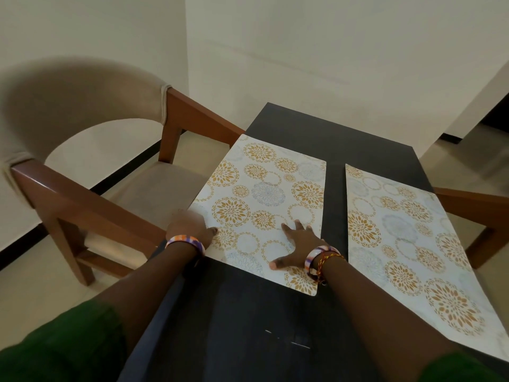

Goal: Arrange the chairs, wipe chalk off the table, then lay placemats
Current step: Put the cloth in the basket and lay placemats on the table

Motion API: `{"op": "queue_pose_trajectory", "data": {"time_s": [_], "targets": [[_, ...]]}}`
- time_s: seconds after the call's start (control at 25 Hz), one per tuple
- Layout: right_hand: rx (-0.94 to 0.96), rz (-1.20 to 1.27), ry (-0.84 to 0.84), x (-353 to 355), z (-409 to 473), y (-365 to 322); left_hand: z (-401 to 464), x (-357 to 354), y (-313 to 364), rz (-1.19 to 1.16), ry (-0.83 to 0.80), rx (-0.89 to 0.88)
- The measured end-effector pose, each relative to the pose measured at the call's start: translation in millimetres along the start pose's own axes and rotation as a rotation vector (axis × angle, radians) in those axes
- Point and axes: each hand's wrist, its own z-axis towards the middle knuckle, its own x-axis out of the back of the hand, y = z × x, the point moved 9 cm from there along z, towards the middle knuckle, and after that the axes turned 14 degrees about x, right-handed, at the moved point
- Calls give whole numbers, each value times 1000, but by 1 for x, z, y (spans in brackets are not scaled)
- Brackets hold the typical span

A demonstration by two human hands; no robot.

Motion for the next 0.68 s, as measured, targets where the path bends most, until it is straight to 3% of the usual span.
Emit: {"op": "queue_pose_trajectory", "data": {"time_s": [0.08,0.24,0.44,0.68], "targets": [[34,-51,107,4,-17,-10,-12,5,1,-17,48,-23],[127,-17,355,-8,-72,-33,-79,4,31,-104,92,-306],[112,-16,374,-45,-131,-27,-183,-40,85,-14,-22,-656],[33,34,401,-72,-203,12,-260,-82,118,55,-90,-720]]}}
